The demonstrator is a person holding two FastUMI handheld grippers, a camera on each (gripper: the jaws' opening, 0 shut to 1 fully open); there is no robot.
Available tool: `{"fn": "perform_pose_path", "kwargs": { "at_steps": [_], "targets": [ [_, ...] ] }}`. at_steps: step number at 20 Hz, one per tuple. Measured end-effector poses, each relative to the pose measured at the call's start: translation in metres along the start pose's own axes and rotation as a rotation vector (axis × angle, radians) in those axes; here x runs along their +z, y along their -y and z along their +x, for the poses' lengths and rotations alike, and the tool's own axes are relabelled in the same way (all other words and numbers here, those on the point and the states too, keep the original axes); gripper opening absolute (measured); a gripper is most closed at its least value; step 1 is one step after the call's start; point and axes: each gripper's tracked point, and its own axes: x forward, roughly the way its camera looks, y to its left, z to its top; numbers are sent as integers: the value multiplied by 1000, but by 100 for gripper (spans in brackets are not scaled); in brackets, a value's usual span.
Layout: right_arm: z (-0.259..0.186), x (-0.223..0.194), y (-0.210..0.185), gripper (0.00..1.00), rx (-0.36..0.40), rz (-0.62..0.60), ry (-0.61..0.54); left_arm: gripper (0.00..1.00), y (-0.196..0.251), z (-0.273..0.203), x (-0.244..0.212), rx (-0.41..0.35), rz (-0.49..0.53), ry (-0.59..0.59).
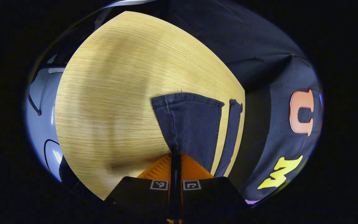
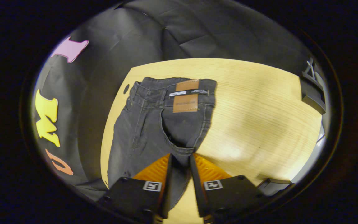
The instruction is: Grasp the waist and the cuffs of the jeans and fold them to make the two legs overlap; first hold the waist and fold one-third of the jeans toward the cuffs, then hold the cuffs and fold the remaining one-third in the same direction to finish folding.
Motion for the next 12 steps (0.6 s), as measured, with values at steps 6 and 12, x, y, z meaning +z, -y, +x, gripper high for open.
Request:
{"fn": "perform_pose_path", "kwargs": {
  "at_steps": [6, 12],
  "targets": [
    [-2, 2, 1, 7, -13, -33, 5, 4, 2, 0, 0, -2, -8, -4],
    [-22, 8, -22, 2, 43, -54, 16, 4, 36, 1, 1, -83, -35, -12]
  ]
}}
